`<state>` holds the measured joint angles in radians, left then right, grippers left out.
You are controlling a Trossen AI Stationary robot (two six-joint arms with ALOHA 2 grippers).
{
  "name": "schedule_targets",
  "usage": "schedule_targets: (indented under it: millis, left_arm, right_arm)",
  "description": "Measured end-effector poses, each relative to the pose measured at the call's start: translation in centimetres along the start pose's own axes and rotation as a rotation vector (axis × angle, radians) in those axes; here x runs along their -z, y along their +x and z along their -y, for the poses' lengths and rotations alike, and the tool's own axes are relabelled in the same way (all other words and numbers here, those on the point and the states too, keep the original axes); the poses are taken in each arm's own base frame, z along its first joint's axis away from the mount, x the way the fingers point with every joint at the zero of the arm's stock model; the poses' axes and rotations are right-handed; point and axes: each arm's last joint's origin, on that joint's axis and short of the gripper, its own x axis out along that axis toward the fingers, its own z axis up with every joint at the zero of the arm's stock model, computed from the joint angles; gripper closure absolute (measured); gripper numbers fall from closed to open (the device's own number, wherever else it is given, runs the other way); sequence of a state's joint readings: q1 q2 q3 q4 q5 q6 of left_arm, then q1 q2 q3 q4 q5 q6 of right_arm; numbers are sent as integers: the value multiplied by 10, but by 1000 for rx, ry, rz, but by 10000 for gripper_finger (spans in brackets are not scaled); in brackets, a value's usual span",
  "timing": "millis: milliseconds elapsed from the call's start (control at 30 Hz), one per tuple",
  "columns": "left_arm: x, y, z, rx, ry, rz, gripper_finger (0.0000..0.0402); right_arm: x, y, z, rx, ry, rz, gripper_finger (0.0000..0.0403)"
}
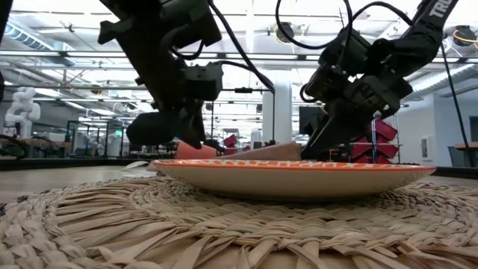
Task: Set table place
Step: Put the napkin on the left side of the mat
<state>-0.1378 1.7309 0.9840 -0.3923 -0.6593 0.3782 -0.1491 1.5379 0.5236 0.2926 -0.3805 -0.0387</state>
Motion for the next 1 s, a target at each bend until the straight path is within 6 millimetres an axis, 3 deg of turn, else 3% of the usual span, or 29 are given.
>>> schedule_targets:
  millis: [167, 367, 567, 733, 1000]
  left_arm:
    - [8, 5, 0, 9, -25, -38, 323]
    - [35, 20, -3, 17, -147, -81, 323]
    - [58, 5, -26, 41, -299, 84, 323]
    - [67, -2, -40, 250, -264, 232, 323]
    - [82, 12, -66, 315, -360, 243, 303]
  right_arm:
    - [0, 0, 3, 112, -4, -4, 287]
    - [-5, -2, 5, 117, -10, 41, 287]
    - [-12, -10, 5, 108, -11, 88, 287]
    - [-13, -18, 18, 149, 127, 121, 287]
    - [-8, -28, 38, 130, 342, 128, 283]
